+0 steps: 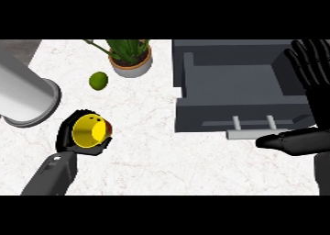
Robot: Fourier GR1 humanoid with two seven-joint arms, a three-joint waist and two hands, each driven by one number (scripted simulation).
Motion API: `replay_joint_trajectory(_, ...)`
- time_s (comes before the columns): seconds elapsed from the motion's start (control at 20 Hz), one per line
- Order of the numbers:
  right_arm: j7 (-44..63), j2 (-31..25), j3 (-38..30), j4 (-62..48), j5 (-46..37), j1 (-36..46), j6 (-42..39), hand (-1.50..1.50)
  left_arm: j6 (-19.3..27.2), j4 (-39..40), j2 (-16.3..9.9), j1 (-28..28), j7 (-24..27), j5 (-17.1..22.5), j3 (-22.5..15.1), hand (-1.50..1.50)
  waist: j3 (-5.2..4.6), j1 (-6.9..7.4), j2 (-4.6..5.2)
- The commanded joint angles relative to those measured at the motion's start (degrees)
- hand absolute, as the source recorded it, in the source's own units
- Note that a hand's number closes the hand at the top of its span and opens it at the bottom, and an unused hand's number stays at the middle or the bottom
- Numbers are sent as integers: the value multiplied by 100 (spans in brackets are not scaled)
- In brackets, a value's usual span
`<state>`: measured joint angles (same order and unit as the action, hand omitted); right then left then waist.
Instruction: Pick up the cup, place it into the drawer and close the drawer
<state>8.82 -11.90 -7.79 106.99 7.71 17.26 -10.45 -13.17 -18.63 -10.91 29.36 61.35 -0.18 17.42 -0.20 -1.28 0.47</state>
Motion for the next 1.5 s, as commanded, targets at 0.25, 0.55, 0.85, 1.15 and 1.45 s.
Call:
replay_joint_trajectory(0.25, -266, -276, -429, -327, 230, -78, -245, -150, 9, -658, 375, 415, 220, 382, 189, 150, 22, 113, -56)
replay_joint_trajectory(0.55, 49, 102, 75, 44, -296, -134, 218, -150, 570, -1488, 753, 1187, -724, 281, -167, 150, 24, 156, -86)
replay_joint_trajectory(0.85, -372, 140, 90, -187, -364, -315, 87, -150, 889, -2545, 1079, 1674, -2263, 431, -822, 150, 26, 159, -86)
replay_joint_trajectory(1.15, 157, -77, -113, 328, -65, -236, 37, -150, 1802, -2955, 1088, 2522, -3390, 651, -1320, 150, 20, 55, -68)
replay_joint_trajectory(1.45, -139, 53, 51, -25, -208, -131, 21, -150, 2906, -2407, 1090, 3815, -4274, 1044, -1929, 150, 23, -94, -30)
